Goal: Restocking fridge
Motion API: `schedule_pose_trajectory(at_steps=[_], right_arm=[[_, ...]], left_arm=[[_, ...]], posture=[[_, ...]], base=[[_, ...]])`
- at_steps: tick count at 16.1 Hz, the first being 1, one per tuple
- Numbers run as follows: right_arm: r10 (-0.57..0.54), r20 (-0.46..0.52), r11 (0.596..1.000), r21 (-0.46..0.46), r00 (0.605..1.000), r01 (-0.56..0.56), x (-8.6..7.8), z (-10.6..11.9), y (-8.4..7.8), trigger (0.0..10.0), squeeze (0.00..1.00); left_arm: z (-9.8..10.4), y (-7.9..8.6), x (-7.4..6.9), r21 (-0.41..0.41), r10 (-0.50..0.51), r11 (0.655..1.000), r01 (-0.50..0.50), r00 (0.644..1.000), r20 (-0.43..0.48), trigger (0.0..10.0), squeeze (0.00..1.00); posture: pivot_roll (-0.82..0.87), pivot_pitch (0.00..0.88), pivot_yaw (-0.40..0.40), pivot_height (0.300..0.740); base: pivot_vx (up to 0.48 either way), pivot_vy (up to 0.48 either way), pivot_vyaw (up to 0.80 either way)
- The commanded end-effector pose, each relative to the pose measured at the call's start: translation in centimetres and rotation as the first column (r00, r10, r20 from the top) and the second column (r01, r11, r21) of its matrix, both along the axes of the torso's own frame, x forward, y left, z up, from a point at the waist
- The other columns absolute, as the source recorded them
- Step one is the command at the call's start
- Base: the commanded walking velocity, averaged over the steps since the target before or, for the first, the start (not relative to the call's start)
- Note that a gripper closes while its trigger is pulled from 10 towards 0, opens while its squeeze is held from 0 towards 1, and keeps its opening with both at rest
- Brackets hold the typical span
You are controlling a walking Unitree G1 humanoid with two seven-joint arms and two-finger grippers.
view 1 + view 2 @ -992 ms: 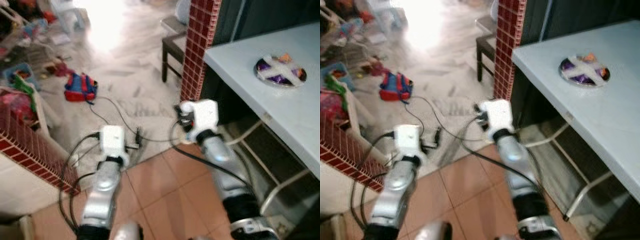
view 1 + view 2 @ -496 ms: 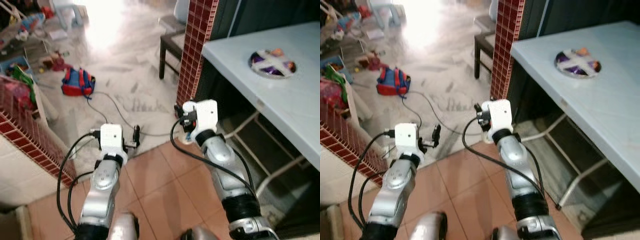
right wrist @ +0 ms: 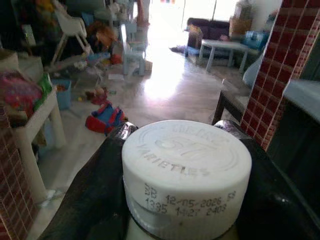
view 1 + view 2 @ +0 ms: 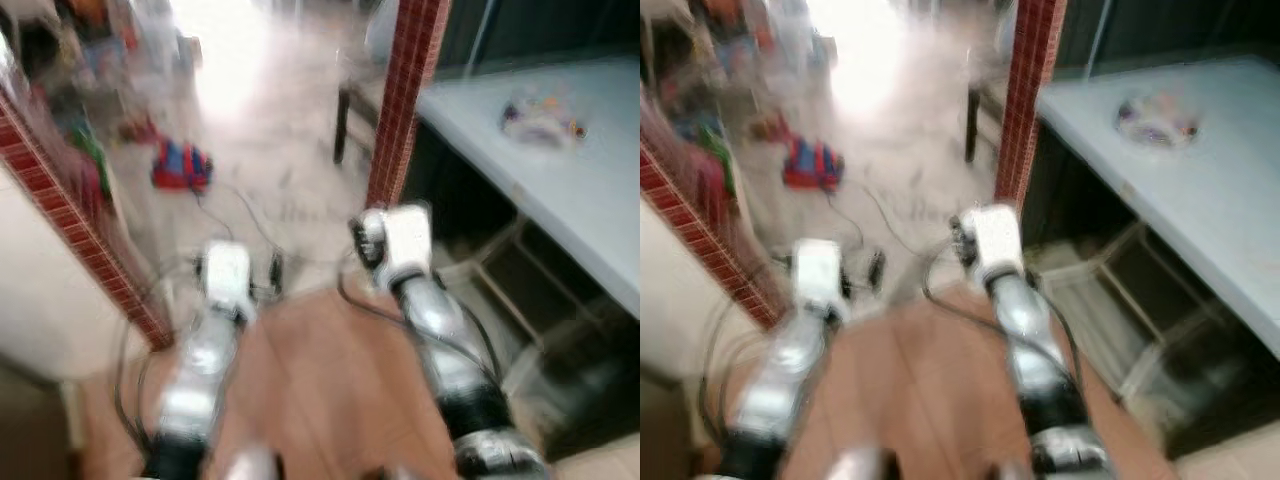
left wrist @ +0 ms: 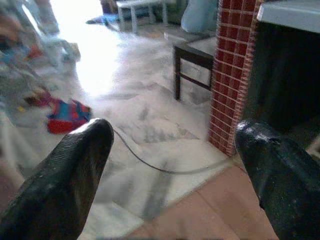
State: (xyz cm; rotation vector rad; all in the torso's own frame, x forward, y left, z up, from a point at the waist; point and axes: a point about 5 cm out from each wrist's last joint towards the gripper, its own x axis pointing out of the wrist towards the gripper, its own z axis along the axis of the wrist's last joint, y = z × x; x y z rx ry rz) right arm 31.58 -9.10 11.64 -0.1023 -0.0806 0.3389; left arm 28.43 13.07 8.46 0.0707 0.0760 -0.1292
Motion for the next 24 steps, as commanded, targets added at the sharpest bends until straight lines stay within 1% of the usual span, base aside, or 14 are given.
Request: schedule_pose_trajectory(at_steps=[1,2,3,5,6,7,8,9,11,13,15,19,22,24], right_arm=[[-0.019,0.066,1.0,-0.009,0.998,0.019,0.3,1.3,-0.5,10.0,0.0],[-0.026,0.071,1.0,-0.013,0.997,0.027,0.1,1.3,-0.9,10.0,0.0],[-0.07,0.078,0.997,-0.011,0.995,0.071,-0.9,0.4,-2.6,10.0,0.0],[-0.123,0.086,0.991,-0.046,0.989,0.127,-2.3,-0.3,-4.5,10.0,0.0],[-0.143,0.089,0.986,-0.073,0.986,0.149,-3.1,-0.6,-5.7,10.0,0.0],[-0.166,0.076,0.981,-0.088,0.983,0.172,-3.8,-1.0,-6.8,10.0,0.0],[-0.179,0.063,0.978,-0.095,0.982,0.184,-4.1,-1.3,-7.3,10.0,0.0],[-0.193,0.034,0.973,-0.121,0.981,0.195,-4.4,-2.2,-8.2,10.0,0.0],[-0.179,0.049,0.974,-0.133,0.983,0.184,-4.0,-2.0,-7.8,10.0,0.0],[-0.128,0.101,0.975,-0.171,0.987,0.144,-3.5,-1.3,-6.4,10.0,0.0],[-0.119,0.096,0.978,-0.158,0.988,0.133,-3.4,-1.2,-5.9,10.0,0.0],[-0.102,0.108,0.977,-0.175,0.989,0.12,-3.2,-1.0,-5.8,10.0,0.0],[-0.106,0.118,0.977,-0.173,0.987,0.126,-2.6,-0.7,-5.9,10.0,0.0],[-0.092,0.124,0.98,-0.162,0.988,0.112,-2.2,-0.4,-5.5,10.0,0.0]], left_arm=[[0.4,-0.1,0.1,-0.002,-0.002,1.0,0.002,1.0,0.017,10.0,0.0],[0.4,0.2,0.1,-0.007,0.014,1.0,-0.014,1.0,0.012,10.0,0.0],[-0.5,0.9,-0.7,-0.024,0.055,0.998,-0.056,0.998,-0.011,10.0,0.0],[-1.2,1.5,-2.3,-0.013,0.065,0.998,-0.066,0.998,-0.021,10.0,0.0],[-1.5,2.1,-3.1,-0.001,0.079,0.997,-0.079,0.996,-0.028,10.0,0.0],[-1.7,2.9,-3.8,0.006,0.099,0.995,-0.099,0.994,-0.039,10.0,0.0],[-1.9,3.5,-4.1,0.008,0.114,0.994,-0.113,0.992,-0.047,10.0,0.0],[-2.7,4.4,-4.7,0.024,0.139,0.99,-0.138,0.988,-0.071,10.0,0.0],[-2.9,4.4,-4.5,0.024,0.151,0.988,-0.15,0.986,-0.071,10.0,0.0],[-2.4,4.0,-3.9,0.024,0.147,0.989,-0.146,0.987,-0.06,10.0,0.0],[-2.4,4.1,-3.5,0.024,0.172,0.985,-0.171,0.983,-0.062,10.0,0.0],[-2.3,4.2,-3.4,0.011,0.183,0.983,-0.183,0.982,-0.053,10.0,0.0],[-2.6,3.9,-3.8,0.017,0.172,0.985,-0.171,0.983,-0.059,10.0,0.0],[-2.1,3.5,-3.5,0.0,0.154,0.988,-0.154,0.987,-0.043,10.0,0.0]], posture=[[0.06,0.0,0.04,0.74],[0.06,0.0,0.044,0.74],[0.05,0.0,0.059,0.74],[0.04,0.0,0.075,0.74],[0.03,0.0,0.073,0.74],[0.03,0.0,0.068,0.74],[0.02,0.0,0.068,0.74],[0.01,0.0,0.058,0.74],[0.01,0.0,0.052,0.74],[0.01,0.0,0.055,0.74],[0.0,0.0,0.049,0.74],[0.0,0.0,0.043,0.74],[0.01,0.0,0.041,0.74],[0.03,0.0,0.031,0.74]], base=[[0.0,0.0,0.0],[0.0,0.0,0.0],[0.0,0.0,0.0],[0.0,0.0,0.0],[0.0,0.0,0.0],[0.0,0.0,0.0],[0.0,0.0,0.0],[0.0,0.0,0.0],[0.0,0.0,0.0],[0.0,0.0,0.8],[0.0,0.0,0.8],[0.0,0.0,0.8],[0.0,0.0,0.8],[0.0,0.0,0.0]])
